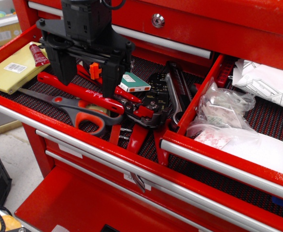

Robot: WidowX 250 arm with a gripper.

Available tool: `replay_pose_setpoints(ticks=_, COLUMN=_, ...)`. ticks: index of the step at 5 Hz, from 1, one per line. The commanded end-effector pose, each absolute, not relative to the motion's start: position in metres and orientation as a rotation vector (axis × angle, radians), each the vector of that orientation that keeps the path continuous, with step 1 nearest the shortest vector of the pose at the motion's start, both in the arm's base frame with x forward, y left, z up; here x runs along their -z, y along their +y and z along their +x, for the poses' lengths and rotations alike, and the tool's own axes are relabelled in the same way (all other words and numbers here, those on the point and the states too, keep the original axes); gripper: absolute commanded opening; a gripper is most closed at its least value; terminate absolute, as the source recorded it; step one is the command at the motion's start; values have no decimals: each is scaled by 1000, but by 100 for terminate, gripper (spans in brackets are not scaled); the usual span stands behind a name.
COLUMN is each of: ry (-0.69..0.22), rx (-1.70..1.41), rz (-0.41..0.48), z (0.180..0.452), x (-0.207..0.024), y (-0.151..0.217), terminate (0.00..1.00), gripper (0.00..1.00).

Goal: Pick up glue and put into drawer

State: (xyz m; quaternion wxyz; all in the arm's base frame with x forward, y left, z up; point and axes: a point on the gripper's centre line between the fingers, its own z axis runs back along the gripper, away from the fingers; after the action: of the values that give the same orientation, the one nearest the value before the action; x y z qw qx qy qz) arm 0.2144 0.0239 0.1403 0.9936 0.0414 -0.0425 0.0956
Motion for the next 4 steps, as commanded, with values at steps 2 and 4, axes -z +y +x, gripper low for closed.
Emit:
replay_pose_setpoints(ticks=2, ry=-79, rx=-395, rz=107, z=231, x=-147, y=64, terminate=0, gripper=100)
replay_pose_setpoints(ticks=4, ry=-137, rx=-693, rz=163, z=289, x=-145, y=132, terminate=0, gripper=100)
